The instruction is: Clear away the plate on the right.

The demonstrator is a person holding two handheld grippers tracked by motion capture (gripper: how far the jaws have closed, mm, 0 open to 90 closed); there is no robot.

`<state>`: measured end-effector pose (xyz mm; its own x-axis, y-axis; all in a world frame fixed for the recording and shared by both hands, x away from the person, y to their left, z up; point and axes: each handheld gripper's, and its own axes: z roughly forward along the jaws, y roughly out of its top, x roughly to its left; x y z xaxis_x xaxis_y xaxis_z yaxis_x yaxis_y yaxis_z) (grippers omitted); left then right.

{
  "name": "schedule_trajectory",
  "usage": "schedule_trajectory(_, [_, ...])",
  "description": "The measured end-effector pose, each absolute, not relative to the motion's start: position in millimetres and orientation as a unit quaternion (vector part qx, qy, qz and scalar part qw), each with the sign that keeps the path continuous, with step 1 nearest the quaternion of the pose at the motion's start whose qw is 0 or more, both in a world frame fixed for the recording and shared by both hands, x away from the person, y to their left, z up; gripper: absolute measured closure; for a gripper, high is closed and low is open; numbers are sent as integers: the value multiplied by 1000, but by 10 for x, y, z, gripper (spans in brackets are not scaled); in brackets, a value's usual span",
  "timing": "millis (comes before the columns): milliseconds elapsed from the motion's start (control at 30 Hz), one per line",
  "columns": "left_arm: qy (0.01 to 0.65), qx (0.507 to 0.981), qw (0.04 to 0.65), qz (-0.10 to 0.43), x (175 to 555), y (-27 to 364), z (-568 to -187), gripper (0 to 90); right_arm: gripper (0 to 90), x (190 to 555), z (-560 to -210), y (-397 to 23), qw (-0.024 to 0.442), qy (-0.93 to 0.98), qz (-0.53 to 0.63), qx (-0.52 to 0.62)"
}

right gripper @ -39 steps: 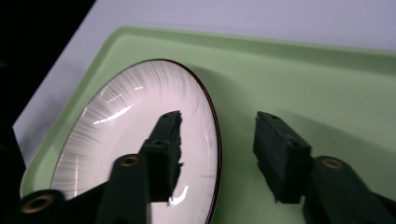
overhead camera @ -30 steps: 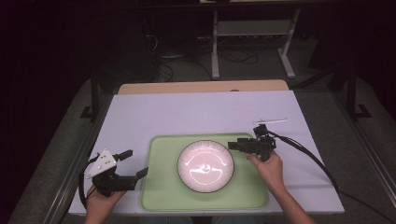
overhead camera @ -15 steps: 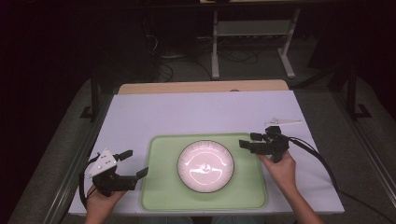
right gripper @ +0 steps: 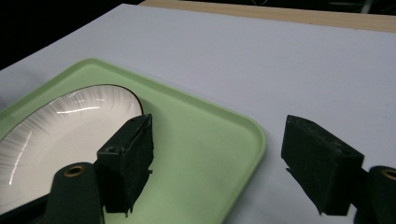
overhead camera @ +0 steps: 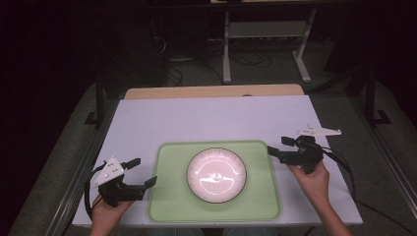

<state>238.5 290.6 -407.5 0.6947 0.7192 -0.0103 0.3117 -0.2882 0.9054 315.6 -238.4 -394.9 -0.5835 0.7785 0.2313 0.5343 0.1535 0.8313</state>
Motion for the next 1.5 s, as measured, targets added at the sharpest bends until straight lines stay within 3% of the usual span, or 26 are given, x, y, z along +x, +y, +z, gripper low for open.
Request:
schedule_trajectory(667, [331,776,495,207,2385,2898,-4074,140,187,2831,-4015,-2804,169,741,471,448])
schedule_trajectory(1500, [332,776,495,208,2385,2899,-4071,140,176,2526,-4116,-2959,191,753,447,444])
